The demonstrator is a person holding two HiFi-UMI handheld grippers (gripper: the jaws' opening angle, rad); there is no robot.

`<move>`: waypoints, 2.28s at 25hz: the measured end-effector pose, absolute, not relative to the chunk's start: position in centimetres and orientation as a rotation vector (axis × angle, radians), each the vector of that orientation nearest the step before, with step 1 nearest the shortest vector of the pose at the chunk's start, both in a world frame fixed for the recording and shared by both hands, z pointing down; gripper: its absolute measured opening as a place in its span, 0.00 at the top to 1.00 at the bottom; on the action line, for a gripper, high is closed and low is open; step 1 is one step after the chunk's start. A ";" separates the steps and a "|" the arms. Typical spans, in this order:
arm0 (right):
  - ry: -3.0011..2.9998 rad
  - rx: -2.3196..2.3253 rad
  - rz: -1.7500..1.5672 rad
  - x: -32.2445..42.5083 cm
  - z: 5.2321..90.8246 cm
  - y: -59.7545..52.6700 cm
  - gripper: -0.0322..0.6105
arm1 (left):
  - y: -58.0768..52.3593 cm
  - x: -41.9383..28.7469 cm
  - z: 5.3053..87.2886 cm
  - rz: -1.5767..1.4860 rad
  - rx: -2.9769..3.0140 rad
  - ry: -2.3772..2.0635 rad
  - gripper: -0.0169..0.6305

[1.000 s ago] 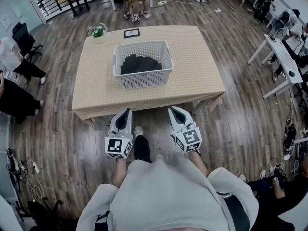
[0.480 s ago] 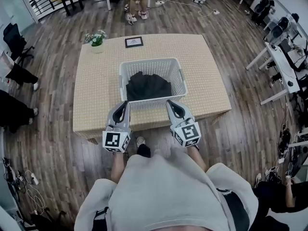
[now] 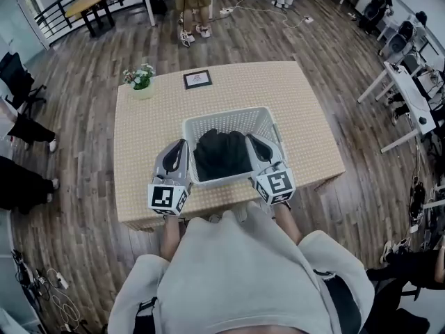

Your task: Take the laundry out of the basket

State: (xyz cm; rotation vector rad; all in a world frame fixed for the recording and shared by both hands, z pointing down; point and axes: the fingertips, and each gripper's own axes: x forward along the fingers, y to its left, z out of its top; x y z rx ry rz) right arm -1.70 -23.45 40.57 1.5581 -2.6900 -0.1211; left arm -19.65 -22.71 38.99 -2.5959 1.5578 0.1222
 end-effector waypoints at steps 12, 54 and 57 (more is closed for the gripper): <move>-2.701 1.518 -0.035 0.6 42.2 -27.6 0.95 | -26.8 -18.1 41.3 0.037 -2.607 1.637 0.96; -2.591 1.442 0.289 1.4 49.2 -34.9 0.95 | -31.2 -22.3 47.7 -0.149 -2.630 1.877 0.96; -2.543 1.407 0.322 1.2 50.8 -35.5 0.95 | -31.8 -22.6 48.5 -0.155 -2.639 1.891 0.96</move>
